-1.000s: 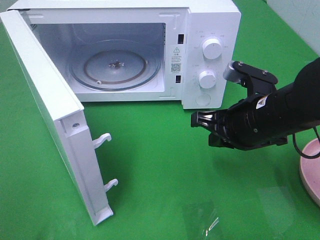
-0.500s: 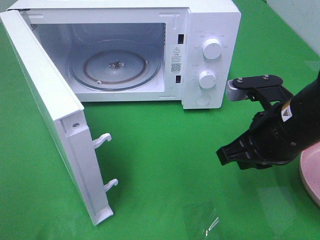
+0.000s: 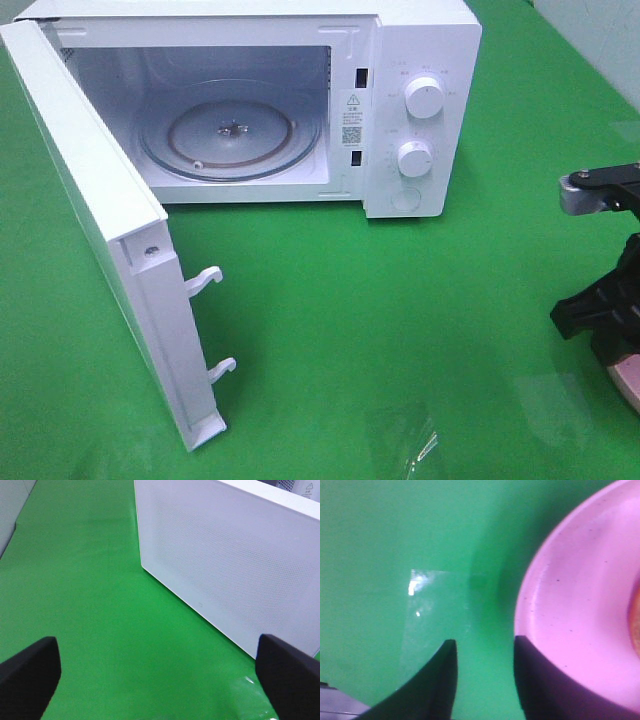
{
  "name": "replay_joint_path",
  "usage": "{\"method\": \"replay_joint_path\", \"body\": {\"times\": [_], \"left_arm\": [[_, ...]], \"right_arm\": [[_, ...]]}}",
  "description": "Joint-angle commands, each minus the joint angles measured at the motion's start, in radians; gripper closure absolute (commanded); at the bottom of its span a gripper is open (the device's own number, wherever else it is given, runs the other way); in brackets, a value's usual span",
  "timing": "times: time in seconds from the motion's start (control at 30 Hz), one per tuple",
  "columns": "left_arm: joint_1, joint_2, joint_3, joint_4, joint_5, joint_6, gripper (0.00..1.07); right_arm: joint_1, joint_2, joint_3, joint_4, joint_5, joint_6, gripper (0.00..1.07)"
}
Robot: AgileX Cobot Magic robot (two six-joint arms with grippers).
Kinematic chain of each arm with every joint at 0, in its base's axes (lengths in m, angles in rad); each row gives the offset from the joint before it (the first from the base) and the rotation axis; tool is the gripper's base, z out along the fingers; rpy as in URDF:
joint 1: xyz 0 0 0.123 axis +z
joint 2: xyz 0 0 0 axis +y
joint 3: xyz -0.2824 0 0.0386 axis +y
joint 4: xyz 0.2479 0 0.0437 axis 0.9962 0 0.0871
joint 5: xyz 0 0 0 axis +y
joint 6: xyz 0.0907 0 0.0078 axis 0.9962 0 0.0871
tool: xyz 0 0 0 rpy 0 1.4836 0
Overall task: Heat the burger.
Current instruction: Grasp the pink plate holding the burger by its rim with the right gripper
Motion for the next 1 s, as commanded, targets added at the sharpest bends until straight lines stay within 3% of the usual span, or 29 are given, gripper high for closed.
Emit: {"method": "replay_joint_path", "body": {"times": [0.03, 0.07, 0.1, 0.13, 0.17, 0.2, 0.53, 1.0], "left_arm": [[0.003, -0.018, 0.002, 0.000, -0.006, 0.001, 0.09], [0.003, -0.018, 0.002, 0.000, -0.006, 0.001, 0.09], [0.003, -0.018, 0.002, 0.000, -0.006, 0.001, 0.09], [0.003, -0.018, 0.002, 0.000, -0.006, 0.001, 0.09], [0.003, -0.018, 0.002, 0.000, -0.006, 0.001, 0.09], [0.003, -0.018, 0.002, 0.000, -0.006, 0.001, 0.09], [0.003, -0.018, 0.002, 0.000, -0.006, 0.000, 0.09], [0.003, -0.018, 0.002, 0.000, -0.006, 0.001, 0.09]], "right_arm": [[-0.023, -0.013, -0.002, -0.036, 0.013, -0.010, 0.47], [-0.025, -0.018, -0.002, -0.045, 0.011, -0.010, 0.30], [-0.025, -0.018, -0.002, -0.045, 0.011, -0.010, 0.30], [-0.025, -0.018, -0.002, -0.068, 0.013, -0.010, 0.15], [-0.025, -0.018, -0.002, -0.068, 0.013, -0.010, 0.15], [-0.025, -0.018, -0.002, -0.091, 0.013, -0.010, 0.06], [-0.049, 0.000, -0.002, -0.090, -0.044, -0.010, 0.10], [-0.083, 0.228, -0.002, -0.090, -0.185, 0.009, 0.14]]}}
